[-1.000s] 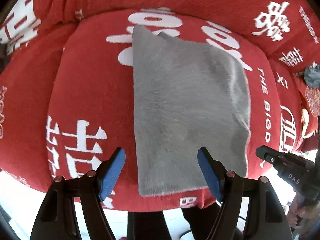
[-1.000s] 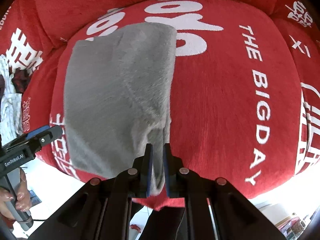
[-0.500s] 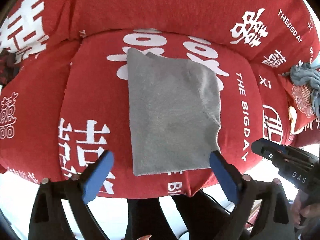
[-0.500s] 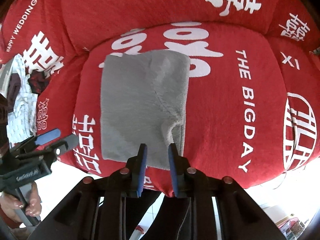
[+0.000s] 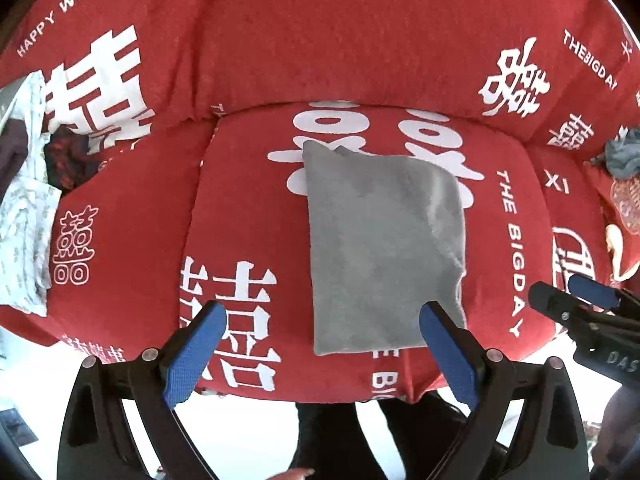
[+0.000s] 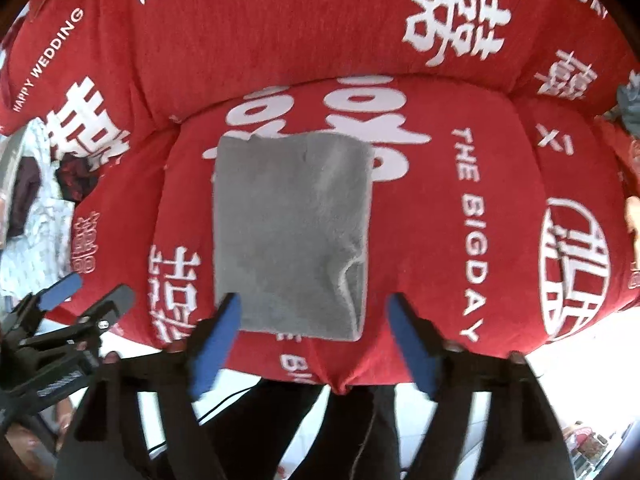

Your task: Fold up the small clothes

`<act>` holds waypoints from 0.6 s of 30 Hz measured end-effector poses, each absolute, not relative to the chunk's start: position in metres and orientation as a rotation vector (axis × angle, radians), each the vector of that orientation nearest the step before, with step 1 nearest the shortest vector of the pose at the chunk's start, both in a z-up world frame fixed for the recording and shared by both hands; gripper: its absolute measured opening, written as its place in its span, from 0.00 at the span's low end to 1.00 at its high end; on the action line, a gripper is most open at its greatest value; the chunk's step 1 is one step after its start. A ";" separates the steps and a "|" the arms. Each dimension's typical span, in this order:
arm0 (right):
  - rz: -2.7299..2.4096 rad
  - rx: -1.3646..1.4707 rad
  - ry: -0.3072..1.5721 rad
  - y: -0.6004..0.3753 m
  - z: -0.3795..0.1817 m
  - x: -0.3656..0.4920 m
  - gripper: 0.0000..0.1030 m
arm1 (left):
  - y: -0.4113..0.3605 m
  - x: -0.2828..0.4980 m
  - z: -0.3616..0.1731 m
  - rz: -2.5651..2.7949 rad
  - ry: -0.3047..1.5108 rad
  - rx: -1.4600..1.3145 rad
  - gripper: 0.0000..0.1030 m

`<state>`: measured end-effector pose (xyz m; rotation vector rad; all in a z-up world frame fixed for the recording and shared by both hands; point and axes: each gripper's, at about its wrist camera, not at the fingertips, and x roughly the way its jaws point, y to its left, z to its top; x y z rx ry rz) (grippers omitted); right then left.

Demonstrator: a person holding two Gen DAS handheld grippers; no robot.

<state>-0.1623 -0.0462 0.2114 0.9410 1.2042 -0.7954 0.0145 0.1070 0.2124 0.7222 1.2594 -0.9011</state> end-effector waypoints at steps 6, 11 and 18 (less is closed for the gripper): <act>-0.814 0.947 1.202 -0.052 0.219 -0.163 0.83 | 0.106 0.015 0.219 -0.872 1.281 0.743 0.95; -0.831 0.937 1.245 -0.054 0.219 -0.161 0.83 | 0.104 0.011 0.217 -0.884 1.309 0.773 0.95; -0.830 0.946 1.263 -0.053 0.217 -0.158 0.83 | 0.103 0.005 0.216 -0.890 1.311 0.805 0.95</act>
